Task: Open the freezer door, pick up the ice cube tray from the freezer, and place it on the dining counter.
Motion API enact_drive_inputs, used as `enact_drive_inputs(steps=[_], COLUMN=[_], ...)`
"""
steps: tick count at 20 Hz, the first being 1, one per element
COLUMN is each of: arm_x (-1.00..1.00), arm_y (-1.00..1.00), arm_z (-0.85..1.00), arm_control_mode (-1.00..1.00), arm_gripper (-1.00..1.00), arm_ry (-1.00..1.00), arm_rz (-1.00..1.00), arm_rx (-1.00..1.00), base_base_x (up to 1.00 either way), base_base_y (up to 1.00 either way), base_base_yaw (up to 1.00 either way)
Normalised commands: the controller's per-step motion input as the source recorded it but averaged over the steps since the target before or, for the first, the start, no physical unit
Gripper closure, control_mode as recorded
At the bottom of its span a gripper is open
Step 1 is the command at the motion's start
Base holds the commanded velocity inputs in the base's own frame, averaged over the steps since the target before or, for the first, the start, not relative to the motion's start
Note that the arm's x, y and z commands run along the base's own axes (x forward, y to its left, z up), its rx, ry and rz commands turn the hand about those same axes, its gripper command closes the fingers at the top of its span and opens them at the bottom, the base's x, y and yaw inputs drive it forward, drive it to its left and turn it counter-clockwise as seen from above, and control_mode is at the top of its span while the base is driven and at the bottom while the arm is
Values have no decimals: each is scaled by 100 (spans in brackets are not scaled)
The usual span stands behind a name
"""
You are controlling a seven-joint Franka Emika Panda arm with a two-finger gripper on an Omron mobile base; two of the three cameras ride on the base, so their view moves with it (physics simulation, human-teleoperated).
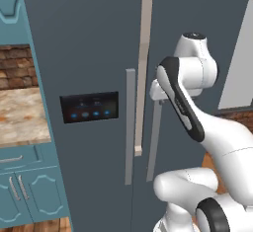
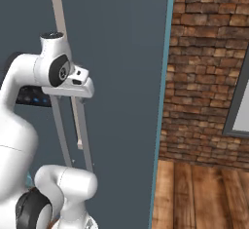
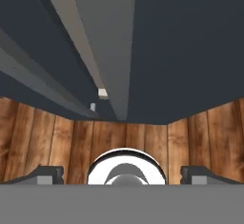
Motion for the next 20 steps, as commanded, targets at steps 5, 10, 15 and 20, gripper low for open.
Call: enact_drive_inputs(steps=[5, 10, 15, 20], arm_x=[-58, -40, -36, -38], arm_y=[22, 0, -4, -9], arm_z=[0, 0, 0, 0], arm_control_mode=[-100, -100, -100, -100], arm_gripper=[-100, -100, -100, -100], arm_ry=[0, 0, 1, 0], arm_rz=[0, 0, 0, 0], arm_rx=[0, 0, 2, 1], base_base_x=[0, 0, 0, 0], base_base_y=[0, 0, 0, 0], base_base_yaw=[0, 0, 0, 0])
